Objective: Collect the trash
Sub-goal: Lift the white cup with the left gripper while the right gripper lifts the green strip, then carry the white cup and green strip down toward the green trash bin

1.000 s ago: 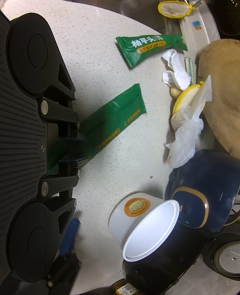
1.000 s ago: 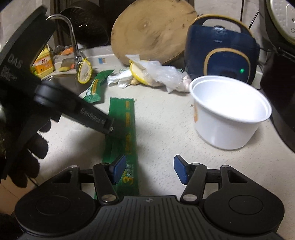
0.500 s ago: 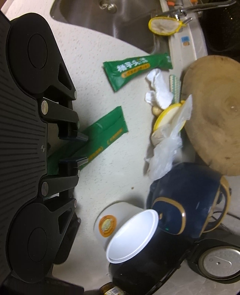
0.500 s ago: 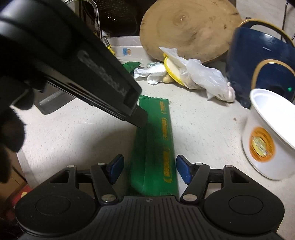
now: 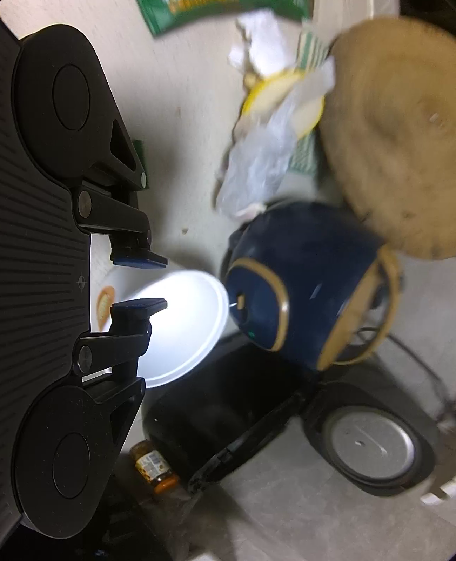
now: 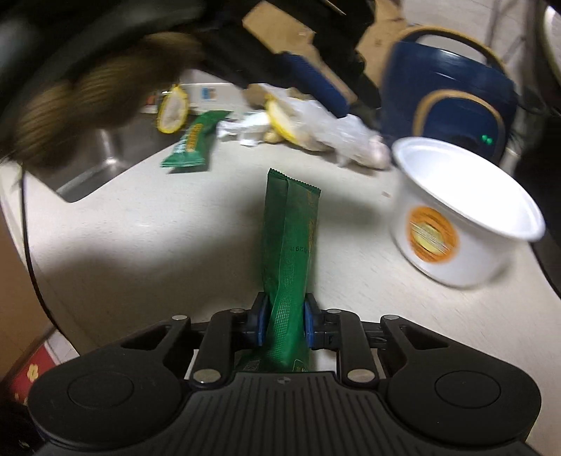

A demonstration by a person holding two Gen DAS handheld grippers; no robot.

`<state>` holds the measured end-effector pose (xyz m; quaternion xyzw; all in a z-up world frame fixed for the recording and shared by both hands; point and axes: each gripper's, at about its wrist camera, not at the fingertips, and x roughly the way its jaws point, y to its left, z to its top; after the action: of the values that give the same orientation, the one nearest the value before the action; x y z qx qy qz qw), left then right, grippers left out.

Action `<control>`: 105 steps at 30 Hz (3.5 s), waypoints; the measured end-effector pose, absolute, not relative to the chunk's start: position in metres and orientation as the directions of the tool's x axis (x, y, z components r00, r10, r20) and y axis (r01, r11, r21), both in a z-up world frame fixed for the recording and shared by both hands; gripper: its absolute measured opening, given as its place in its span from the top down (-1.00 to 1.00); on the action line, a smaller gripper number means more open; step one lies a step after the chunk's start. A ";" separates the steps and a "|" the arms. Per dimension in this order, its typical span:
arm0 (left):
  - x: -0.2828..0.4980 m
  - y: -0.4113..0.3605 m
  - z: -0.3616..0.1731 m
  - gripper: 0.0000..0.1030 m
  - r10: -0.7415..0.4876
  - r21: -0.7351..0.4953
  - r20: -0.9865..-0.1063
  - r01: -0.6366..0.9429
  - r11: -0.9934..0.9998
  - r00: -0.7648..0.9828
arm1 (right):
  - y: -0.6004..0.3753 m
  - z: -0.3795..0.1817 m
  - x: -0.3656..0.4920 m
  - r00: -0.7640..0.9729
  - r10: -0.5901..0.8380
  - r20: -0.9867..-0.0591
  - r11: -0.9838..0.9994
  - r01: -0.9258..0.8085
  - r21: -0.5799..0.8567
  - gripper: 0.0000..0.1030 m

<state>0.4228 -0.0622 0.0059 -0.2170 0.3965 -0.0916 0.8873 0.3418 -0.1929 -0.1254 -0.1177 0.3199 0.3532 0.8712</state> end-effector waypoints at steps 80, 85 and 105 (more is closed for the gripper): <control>0.318 0.013 -0.056 0.78 -0.058 -0.286 -0.780 -0.272 0.919 0.623 | -0.204 -0.128 0.394 0.617 0.465 -0.635 0.822 -0.567 0.051 0.60; 0.305 0.015 -0.047 0.80 -0.077 -0.284 -0.757 -0.220 0.933 0.649 | -0.206 -0.116 0.370 0.624 0.476 -0.620 0.826 -0.558 0.073 0.72; 0.107 0.155 -0.013 0.78 -0.033 -0.313 -0.643 -0.223 0.923 0.765 | -0.116 -0.076 0.169 0.704 0.447 -0.552 0.842 -0.540 -0.006 0.73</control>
<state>0.1074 0.1549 -0.0132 -0.1888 0.3390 0.0516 0.9202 0.1687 -0.1156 -0.0758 -0.0840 0.2756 0.2685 0.9192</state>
